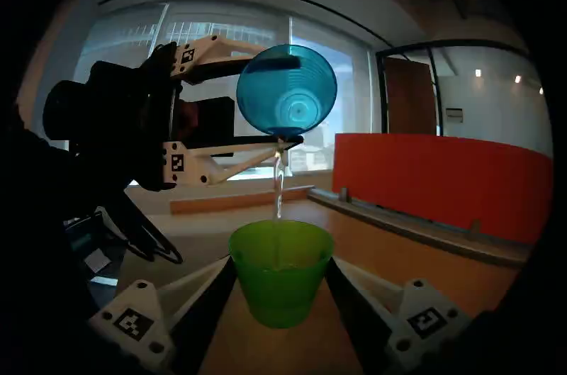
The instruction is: Pour water
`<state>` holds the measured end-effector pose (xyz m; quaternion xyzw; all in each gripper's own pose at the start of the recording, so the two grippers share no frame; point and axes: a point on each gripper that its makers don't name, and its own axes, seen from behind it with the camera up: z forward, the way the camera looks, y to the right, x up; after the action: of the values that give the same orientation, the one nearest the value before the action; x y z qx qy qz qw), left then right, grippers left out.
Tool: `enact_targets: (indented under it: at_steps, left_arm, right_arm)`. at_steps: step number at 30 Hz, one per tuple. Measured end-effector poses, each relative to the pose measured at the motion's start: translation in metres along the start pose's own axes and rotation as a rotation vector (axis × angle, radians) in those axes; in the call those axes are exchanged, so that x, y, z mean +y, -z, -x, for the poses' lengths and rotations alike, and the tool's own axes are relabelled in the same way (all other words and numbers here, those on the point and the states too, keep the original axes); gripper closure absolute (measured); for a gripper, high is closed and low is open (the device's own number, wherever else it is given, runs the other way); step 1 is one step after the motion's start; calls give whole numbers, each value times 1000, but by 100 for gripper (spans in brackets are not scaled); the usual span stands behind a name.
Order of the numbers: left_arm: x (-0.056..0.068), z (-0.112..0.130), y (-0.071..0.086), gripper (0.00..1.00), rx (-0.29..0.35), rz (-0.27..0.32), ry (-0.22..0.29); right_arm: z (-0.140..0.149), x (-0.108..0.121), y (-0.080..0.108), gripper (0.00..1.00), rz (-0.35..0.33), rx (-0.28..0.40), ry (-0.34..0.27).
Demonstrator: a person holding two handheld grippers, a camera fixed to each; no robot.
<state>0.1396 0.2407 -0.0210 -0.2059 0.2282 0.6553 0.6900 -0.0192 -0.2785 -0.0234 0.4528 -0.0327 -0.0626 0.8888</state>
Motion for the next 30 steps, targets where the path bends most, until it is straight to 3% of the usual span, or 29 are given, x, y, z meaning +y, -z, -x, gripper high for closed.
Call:
enact_targets:
  at_steps: [30]
  left_arm:
    - [-1, -14, 3, 17, 18, -42, -146]
  right_arm:
    - [-1, 3, 2, 13, 5, 9, 0]
